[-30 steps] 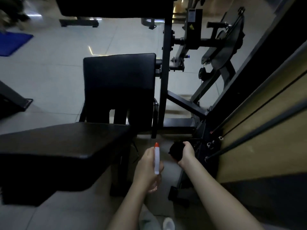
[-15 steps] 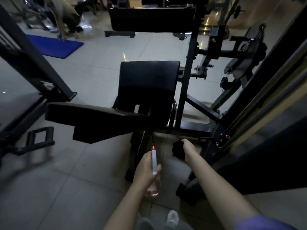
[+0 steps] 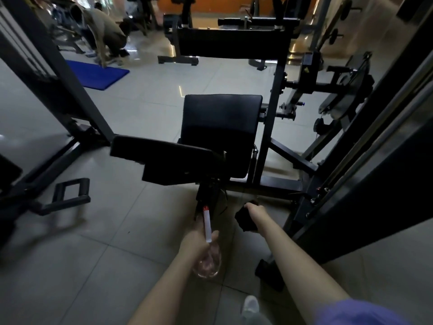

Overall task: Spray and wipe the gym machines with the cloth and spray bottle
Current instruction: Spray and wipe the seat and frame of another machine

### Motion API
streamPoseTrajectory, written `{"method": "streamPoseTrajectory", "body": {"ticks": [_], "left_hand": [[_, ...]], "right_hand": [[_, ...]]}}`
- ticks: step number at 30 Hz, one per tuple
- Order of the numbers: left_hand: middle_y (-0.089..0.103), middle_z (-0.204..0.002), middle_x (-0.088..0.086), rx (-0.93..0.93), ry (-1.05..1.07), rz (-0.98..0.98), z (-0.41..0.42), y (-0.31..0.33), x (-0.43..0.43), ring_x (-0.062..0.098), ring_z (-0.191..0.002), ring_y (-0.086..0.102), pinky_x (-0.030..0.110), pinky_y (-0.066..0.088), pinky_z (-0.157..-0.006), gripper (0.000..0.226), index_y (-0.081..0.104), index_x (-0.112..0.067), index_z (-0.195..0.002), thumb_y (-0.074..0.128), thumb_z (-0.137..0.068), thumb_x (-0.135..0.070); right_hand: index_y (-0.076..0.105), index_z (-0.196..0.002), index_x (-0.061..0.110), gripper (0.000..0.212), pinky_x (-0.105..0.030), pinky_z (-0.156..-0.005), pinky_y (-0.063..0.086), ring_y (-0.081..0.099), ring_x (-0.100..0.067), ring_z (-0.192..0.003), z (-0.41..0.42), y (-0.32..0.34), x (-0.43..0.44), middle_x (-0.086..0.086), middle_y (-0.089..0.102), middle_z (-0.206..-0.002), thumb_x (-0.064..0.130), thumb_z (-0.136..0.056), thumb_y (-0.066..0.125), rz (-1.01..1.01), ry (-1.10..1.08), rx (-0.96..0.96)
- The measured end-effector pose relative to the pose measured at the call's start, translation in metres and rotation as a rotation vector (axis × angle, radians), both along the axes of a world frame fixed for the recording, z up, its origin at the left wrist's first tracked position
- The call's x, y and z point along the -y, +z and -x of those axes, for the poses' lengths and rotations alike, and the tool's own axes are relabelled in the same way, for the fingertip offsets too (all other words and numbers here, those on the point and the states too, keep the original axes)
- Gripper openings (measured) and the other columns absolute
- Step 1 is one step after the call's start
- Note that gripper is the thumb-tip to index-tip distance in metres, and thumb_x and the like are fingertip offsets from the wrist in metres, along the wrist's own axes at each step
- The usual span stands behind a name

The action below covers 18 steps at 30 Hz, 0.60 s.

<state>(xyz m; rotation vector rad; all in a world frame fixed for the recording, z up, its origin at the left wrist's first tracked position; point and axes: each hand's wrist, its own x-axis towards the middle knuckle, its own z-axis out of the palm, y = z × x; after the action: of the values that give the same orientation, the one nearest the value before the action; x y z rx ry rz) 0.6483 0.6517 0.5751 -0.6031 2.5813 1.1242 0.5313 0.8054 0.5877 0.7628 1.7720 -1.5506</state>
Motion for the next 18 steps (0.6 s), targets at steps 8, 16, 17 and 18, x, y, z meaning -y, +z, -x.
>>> {"method": "streamPoseTrajectory", "body": {"ticks": [8,16,17,18], "left_hand": [[0.055,-0.086,0.001,-0.27,0.036,-0.052,-0.086,0.018,0.116,0.021,-0.079,0.059,0.018,0.042,-0.06,0.023,0.053,-0.012,-0.093,0.07,-0.078,-0.013],[0.057,-0.091,0.005,-0.205,0.037,0.055,-0.147,0.043,0.251,0.021,-0.083,0.06,0.019,0.042,-0.065,0.03,0.057,-0.006,-0.104,0.072,-0.081,-0.019],[0.061,-0.093,0.008,-0.18,0.054,0.058,-0.152,0.044,0.27,0.028,-0.089,0.063,0.029,0.046,-0.069,0.034,0.058,-0.006,-0.104,0.072,-0.079,-0.025],[0.064,-0.096,0.01,-0.176,0.063,0.067,-0.156,0.045,0.286,0.031,-0.092,0.064,0.034,0.049,-0.072,0.039,0.058,-0.007,-0.106,0.072,-0.077,-0.029]], "right_hand": [[0.05,-0.113,0.006,0.024,-0.041,-0.091,0.049,0.059,-0.033,-0.102,-0.079,0.011,0.1,-0.016,0.058,-0.108,0.022,-0.095,0.048,-0.123,0.087,-0.095],[0.044,-0.133,0.0,0.055,-0.037,-0.088,0.048,0.055,-0.033,-0.109,-0.155,0.016,0.231,-0.017,0.053,-0.126,0.03,-0.09,0.057,-0.154,0.212,-0.059],[0.043,-0.133,0.0,0.055,-0.036,-0.084,0.048,0.055,-0.033,-0.107,-0.16,0.02,0.249,-0.017,0.053,-0.125,0.031,-0.09,0.057,-0.156,0.232,-0.069],[0.044,-0.132,0.0,0.055,-0.035,-0.082,0.048,0.055,-0.032,-0.106,-0.162,0.024,0.265,-0.017,0.053,-0.125,0.033,-0.09,0.058,-0.16,0.245,-0.078]]}}
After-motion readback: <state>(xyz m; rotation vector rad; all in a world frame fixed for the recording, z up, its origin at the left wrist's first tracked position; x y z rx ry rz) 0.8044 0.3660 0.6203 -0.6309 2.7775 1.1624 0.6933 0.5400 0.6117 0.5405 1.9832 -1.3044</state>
